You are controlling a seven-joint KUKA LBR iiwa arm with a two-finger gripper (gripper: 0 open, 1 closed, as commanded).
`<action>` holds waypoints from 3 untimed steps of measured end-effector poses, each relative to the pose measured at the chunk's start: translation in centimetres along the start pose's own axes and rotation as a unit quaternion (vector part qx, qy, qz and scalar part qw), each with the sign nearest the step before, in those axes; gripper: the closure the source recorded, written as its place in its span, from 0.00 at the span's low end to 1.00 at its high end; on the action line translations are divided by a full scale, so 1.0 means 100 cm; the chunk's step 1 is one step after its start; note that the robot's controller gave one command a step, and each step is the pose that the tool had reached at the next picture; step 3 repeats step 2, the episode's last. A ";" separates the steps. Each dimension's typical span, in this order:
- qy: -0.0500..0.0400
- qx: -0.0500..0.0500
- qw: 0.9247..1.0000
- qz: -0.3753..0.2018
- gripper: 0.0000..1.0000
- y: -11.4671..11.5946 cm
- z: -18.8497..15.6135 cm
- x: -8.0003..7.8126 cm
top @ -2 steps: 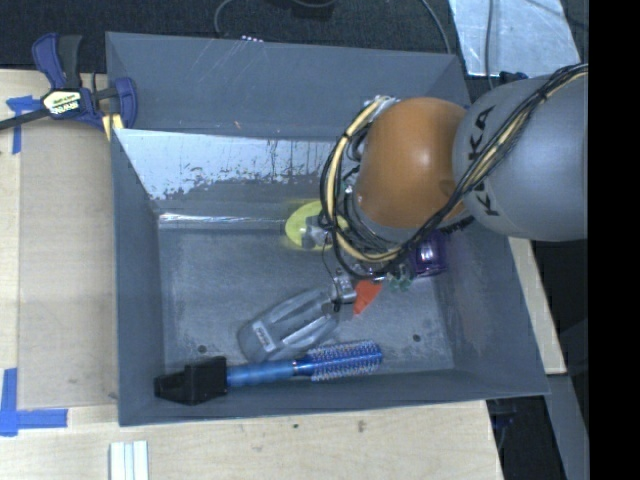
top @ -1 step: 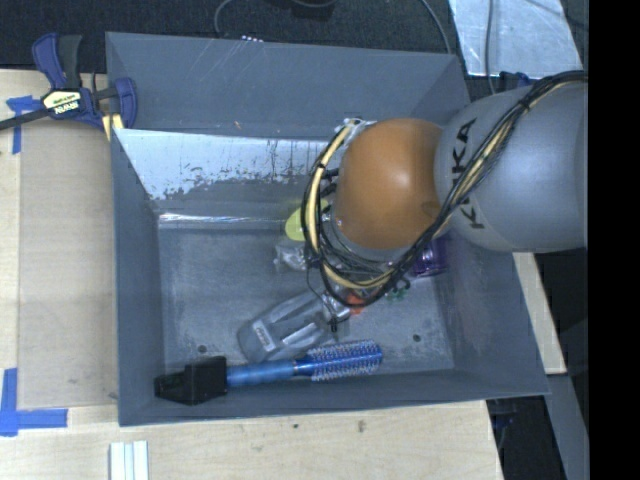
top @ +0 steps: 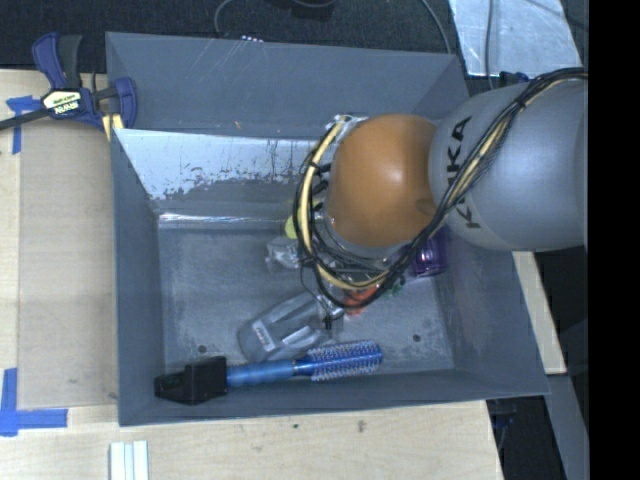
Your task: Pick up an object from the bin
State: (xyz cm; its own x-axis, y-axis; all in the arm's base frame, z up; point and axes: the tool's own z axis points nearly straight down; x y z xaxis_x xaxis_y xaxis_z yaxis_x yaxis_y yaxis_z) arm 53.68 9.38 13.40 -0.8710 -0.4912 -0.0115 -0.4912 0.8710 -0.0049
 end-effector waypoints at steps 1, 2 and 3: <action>-0.001 0.000 0.992 -0.124 0.00 0.003 0.040 0.031; -0.017 0.009 0.984 -0.178 1.00 0.009 0.054 0.036; -0.017 0.009 0.984 -0.178 1.00 0.009 0.054 0.036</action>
Offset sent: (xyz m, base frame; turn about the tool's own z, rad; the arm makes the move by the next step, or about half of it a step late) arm -0.0460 -0.0099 -0.0640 -0.3682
